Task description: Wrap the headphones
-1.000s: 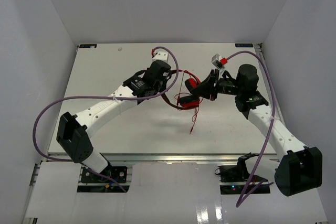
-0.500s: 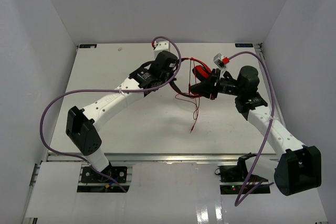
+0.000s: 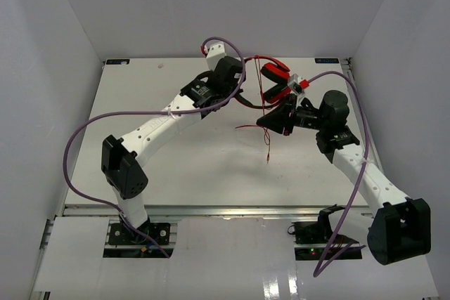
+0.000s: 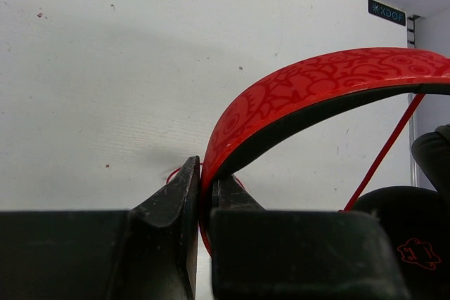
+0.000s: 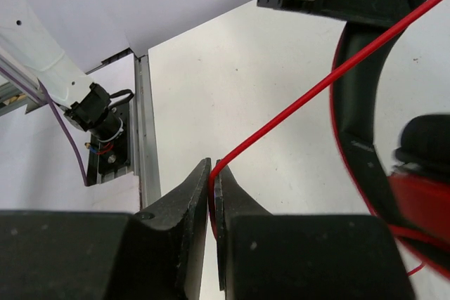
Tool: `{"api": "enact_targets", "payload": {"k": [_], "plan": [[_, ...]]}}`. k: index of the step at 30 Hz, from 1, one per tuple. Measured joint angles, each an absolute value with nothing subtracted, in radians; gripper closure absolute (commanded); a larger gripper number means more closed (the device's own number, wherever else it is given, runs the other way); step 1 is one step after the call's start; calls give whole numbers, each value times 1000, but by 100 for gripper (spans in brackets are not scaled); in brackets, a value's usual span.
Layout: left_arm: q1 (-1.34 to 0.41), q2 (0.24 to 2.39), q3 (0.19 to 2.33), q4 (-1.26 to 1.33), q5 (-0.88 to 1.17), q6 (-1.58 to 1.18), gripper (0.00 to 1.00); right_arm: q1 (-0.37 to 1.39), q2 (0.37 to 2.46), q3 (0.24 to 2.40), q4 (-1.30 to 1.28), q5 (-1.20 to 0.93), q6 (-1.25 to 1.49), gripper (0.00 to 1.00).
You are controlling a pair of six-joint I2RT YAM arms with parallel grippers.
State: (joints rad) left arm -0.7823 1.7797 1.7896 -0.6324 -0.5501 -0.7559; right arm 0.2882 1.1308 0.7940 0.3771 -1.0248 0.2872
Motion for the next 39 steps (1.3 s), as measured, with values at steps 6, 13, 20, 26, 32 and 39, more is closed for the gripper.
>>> {"api": "enact_targets", "payload": {"k": [6, 13, 20, 26, 32, 39], "plan": [[-764, 1793, 1822, -653, -573, -814, 100, 288, 1107, 758, 369, -1036, 264, 88], [-692, 1776, 1822, -666, -537, -877, 100, 288, 1095, 707, 380, -1041, 245, 88], [-650, 1736, 1840, -670, -463, -924, 100, 289, 1148, 696, 399, -1056, 224, 88], [-622, 1651, 1853, -670, -399, -931, 100, 289, 1187, 696, 373, -1057, 142, 88], [-596, 1528, 1852, -661, -364, -908, 100, 278, 1218, 696, 345, -1054, 73, 89], [-599, 1395, 1759, -675, -288, -867, 100, 268, 1287, 741, 297, -980, -35, 90]]}}
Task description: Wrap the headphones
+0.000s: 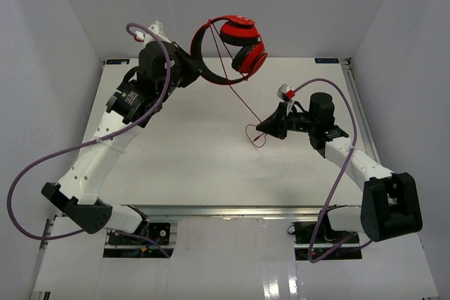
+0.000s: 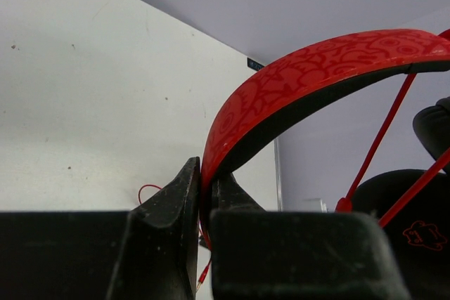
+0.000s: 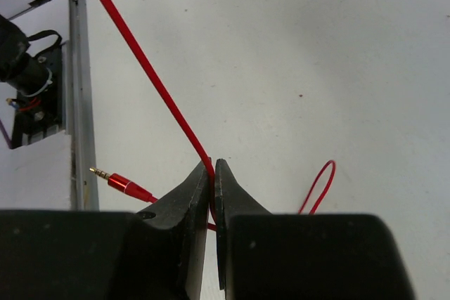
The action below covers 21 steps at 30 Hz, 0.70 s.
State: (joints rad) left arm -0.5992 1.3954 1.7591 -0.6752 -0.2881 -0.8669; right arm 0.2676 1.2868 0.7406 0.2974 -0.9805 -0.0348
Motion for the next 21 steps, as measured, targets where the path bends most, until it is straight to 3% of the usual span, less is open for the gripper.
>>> {"api": "enact_targets", "payload": {"k": [10, 21], "plan": [[-597, 1307, 1578, -683, -220, -798, 100, 195, 1299, 810, 235, -792, -117, 91], [-596, 1267, 1415, -651, -128, -513, 100, 156, 1303, 957, 208, -773, -137, 91]]}}
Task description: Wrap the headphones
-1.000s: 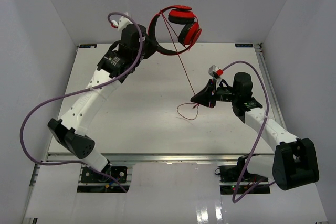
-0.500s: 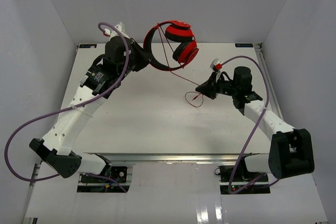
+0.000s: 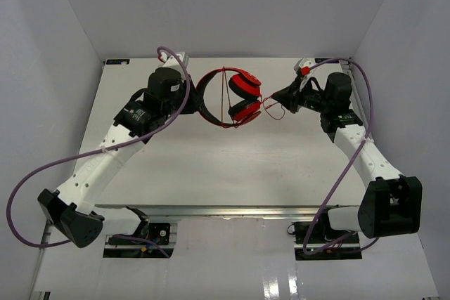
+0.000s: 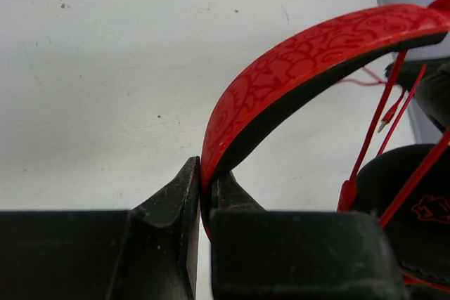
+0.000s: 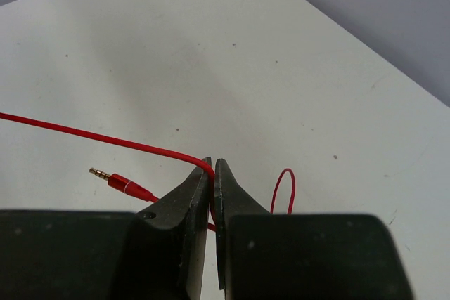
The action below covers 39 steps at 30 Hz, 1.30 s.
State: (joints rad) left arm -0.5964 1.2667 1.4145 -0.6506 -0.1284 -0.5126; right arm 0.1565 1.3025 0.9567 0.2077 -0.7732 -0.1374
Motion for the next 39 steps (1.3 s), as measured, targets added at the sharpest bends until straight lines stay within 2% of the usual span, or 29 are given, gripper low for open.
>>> {"api": "enact_targets", "payload": {"k": [14, 25, 39], "plan": [[-593, 1397, 1280, -462, 214, -29, 100, 199, 1303, 955, 41, -849, -296, 90], [-594, 1519, 1148, -324, 209, 246, 100, 218, 1417, 879, -119, -793, -515, 89], [-598, 1676, 1065, -268, 151, 328, 100, 219, 1463, 852, -164, -679, -663, 85]]}}
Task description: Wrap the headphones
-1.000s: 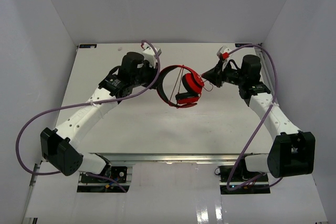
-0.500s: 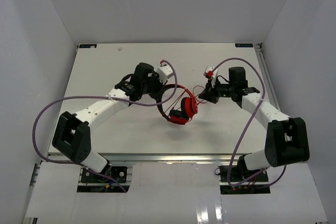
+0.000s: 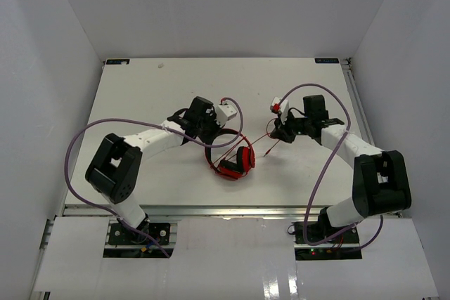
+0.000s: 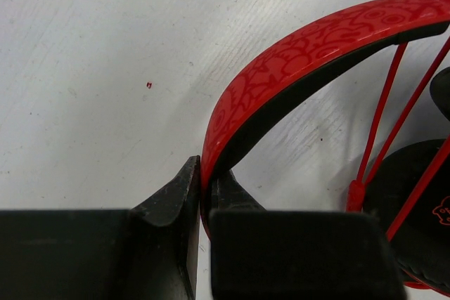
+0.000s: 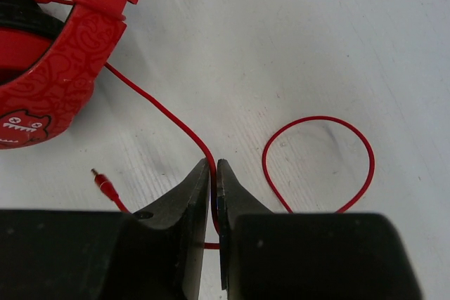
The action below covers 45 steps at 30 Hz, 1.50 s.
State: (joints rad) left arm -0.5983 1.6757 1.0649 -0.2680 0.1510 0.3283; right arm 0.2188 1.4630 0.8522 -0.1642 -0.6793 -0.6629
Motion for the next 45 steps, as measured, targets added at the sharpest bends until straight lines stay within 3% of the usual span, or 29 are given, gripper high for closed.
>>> {"api": "enact_targets", "payload": {"k": [8, 16, 23, 31, 38, 45], "plan": [[-599, 1688, 1065, -268, 127, 324, 100, 217, 1482, 845, -162, -605, -693, 78], [-604, 1721, 1071, -271, 120, 319, 100, 216, 1504, 845, -154, -490, -699, 52], [-605, 1723, 1074, -279, 115, 306, 100, 209, 1514, 847, -155, -421, -713, 38], [-605, 1723, 1075, -284, 113, 287, 100, 147, 1503, 874, -195, -434, -711, 35], [-605, 1723, 1075, -285, 113, 275, 100, 135, 1564, 925, -315, -536, -771, 26], [-605, 1723, 1075, -287, 113, 269, 100, 176, 1665, 951, -413, -576, -822, 27]]}}
